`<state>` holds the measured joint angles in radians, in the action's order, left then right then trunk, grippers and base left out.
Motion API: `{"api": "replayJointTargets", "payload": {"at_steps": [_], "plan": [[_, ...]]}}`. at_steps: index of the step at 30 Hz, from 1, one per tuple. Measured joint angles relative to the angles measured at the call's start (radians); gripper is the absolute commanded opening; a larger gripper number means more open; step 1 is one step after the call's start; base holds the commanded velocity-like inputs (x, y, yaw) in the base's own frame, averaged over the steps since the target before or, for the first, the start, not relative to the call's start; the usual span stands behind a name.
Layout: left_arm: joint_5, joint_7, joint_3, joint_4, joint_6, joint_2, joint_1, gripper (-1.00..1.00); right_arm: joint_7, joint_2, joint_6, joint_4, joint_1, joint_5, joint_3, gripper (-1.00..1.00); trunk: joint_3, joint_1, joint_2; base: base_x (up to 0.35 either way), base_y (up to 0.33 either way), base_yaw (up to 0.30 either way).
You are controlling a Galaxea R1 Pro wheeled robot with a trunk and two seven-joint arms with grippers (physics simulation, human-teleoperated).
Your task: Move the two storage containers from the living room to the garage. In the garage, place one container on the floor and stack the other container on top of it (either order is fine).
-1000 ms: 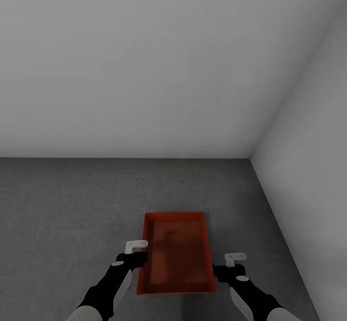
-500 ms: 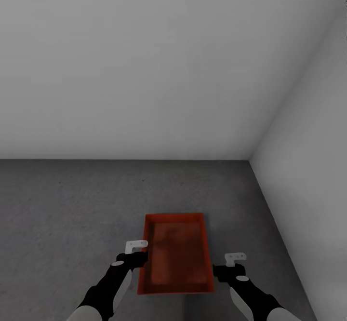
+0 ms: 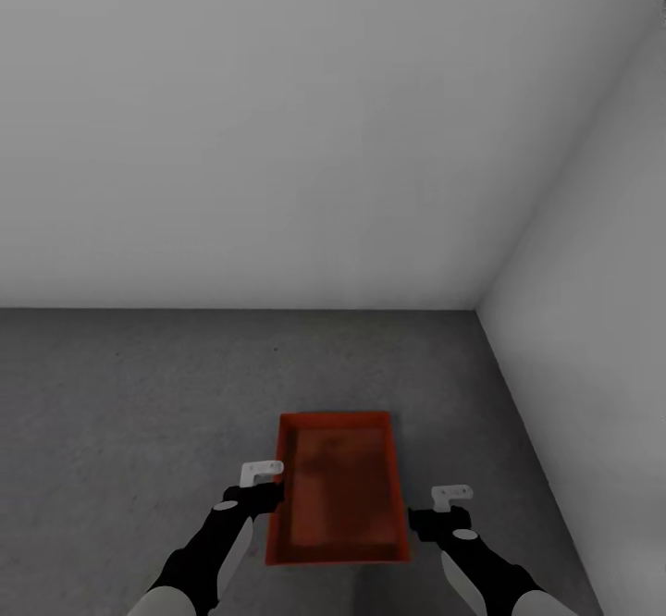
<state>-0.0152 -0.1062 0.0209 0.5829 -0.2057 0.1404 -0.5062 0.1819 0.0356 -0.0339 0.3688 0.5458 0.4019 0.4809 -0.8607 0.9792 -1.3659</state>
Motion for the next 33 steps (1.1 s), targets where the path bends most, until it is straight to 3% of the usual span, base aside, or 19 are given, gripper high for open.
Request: {"api": "replayJointTargets", "payload": {"at_steps": [26, 33], "plan": [[-0.015, 0.001, 0.000, 0.006, 0.001, -0.002, 0.000, 1.00, 0.001, 0.000, -0.001, 0.000, 0.000, -0.001, 0.008, 1.00, 0.081, -0.100, 0.182, 0.000, 0.000, 0.000], [-0.015, 0.001, 0.000, 0.008, -0.003, -0.002, 0.000, 1.00, 0.001, 0.000, -0.001, 0.000, 0.000, -0.001, 0.002, 1.00, 0.082, -0.100, 0.182, 0.000, 0.000, 0.000]]}}
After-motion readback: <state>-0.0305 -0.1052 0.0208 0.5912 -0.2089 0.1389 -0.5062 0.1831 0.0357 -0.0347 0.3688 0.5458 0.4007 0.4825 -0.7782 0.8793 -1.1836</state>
